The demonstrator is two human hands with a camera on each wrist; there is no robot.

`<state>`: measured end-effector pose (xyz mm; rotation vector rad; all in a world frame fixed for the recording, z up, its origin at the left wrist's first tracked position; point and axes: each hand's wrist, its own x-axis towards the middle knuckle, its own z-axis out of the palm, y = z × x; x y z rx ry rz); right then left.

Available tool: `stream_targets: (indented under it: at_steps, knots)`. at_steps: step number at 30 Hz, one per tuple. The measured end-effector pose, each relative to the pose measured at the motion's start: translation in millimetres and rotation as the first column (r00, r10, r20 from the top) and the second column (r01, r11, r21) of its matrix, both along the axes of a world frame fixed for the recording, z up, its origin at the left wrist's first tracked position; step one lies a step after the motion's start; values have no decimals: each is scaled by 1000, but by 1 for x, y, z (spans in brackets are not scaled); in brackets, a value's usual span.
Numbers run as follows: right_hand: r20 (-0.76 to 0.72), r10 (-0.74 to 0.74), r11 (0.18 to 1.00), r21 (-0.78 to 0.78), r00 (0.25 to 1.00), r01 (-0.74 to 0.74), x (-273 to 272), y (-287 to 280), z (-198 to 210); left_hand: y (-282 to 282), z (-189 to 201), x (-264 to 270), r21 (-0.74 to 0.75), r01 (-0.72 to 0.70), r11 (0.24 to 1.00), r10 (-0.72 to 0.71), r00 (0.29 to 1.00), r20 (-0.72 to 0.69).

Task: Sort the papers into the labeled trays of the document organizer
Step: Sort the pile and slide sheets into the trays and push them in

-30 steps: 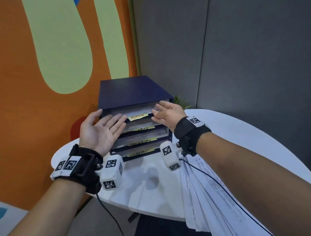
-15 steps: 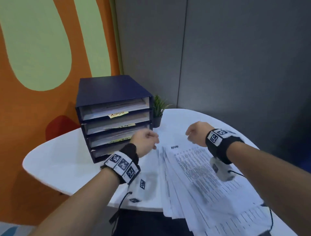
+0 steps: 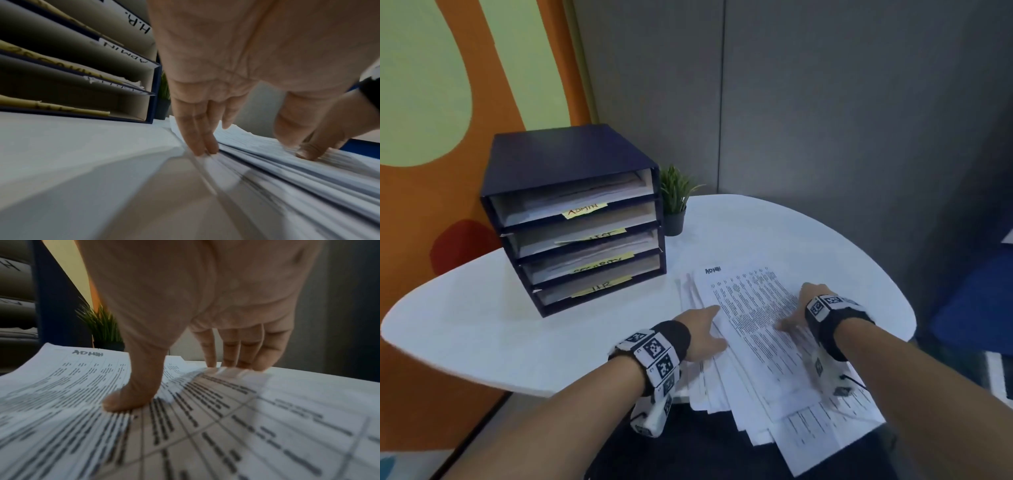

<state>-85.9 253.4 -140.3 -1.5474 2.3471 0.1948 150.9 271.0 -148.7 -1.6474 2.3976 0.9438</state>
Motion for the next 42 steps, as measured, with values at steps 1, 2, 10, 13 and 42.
stream_targets:
  at_steps: [1,2,10,13,42]
  knots:
    - [-6,-33,999,-19,999,33,1,0,0,0,-1,2,7,-11,1000,11,1000,-4]
    - [-11,-64,997,-52,998,63,2,0,2,-2,-3,3,11,-22,1000,23,1000,-11]
    - [266,-3,960,-269,964,77,14,-7,33,-12,-3,22,16,-228,974,228,961,-155]
    - [334,65,951,-307,940,43,28,-5,49,-20,-3,34,28,-354,935,353,918,-182]
    - [555,282,920,-387,783,-58,116,-5,148,-28,84,145,609,-473,637,567,-248,-786]
